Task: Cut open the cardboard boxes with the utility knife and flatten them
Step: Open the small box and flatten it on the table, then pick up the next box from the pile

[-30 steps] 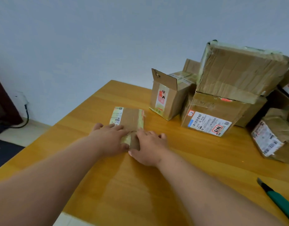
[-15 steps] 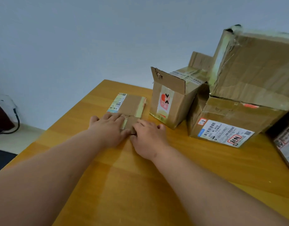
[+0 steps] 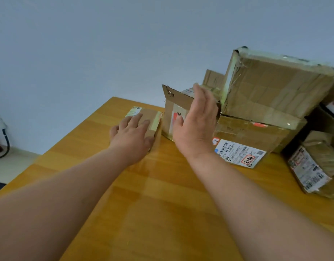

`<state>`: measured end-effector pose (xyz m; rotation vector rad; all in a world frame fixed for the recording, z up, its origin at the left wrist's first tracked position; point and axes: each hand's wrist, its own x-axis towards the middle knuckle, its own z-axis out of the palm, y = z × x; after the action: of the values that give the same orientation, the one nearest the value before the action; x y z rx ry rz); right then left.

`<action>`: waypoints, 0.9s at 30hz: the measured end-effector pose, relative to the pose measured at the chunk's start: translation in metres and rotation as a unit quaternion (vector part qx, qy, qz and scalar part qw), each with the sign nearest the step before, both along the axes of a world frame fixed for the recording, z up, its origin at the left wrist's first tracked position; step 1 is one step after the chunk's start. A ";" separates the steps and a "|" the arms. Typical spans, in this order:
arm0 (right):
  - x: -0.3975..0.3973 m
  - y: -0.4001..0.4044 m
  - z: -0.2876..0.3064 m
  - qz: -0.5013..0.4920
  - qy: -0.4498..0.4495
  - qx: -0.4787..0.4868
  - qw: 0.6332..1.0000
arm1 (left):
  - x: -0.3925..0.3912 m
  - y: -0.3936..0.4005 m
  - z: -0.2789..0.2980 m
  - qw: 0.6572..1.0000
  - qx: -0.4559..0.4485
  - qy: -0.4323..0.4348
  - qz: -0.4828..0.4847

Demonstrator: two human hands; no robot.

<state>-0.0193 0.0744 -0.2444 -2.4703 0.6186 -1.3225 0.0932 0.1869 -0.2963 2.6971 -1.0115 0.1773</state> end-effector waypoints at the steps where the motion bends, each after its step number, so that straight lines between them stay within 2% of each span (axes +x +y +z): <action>1: 0.002 -0.003 0.003 0.003 0.040 0.049 0.998 | -0.002 0.001 0.002 1.000 -0.002 0.000 -0.001; 3: 0.006 -0.013 0.007 -0.004 0.093 0.138 0.986 | -0.006 0.003 0.006 1.000 -0.002 0.001 -0.002; 5: 0.007 -0.020 0.011 -0.018 0.109 0.157 0.981 | -0.009 0.005 0.007 1.000 0.000 0.005 -0.001; 11: -0.009 -0.016 0.014 0.008 0.039 0.152 0.988 | -0.016 0.009 0.014 0.999 -0.020 0.028 0.016; 17: -0.058 -0.008 0.023 0.092 0.009 0.227 0.970 | -0.039 0.017 0.033 0.996 -0.052 0.067 0.017; 23: -0.130 -0.017 0.034 0.100 -0.053 0.377 0.919 | -0.078 0.041 0.053 0.978 -0.119 0.165 -0.044; 25: -0.155 -0.022 0.034 0.113 -0.075 0.443 0.886 | -0.091 0.050 0.056 0.980 -0.135 0.133 -0.054; 27: -0.180 -0.027 0.032 0.145 -0.093 0.501 0.848 | -0.105 0.055 0.058 0.988 -0.106 0.074 -0.083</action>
<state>-0.1993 0.0469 -0.2129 -1.4760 0.6269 -0.7799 -0.0121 0.2418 -0.2379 2.3841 -1.0993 0.0471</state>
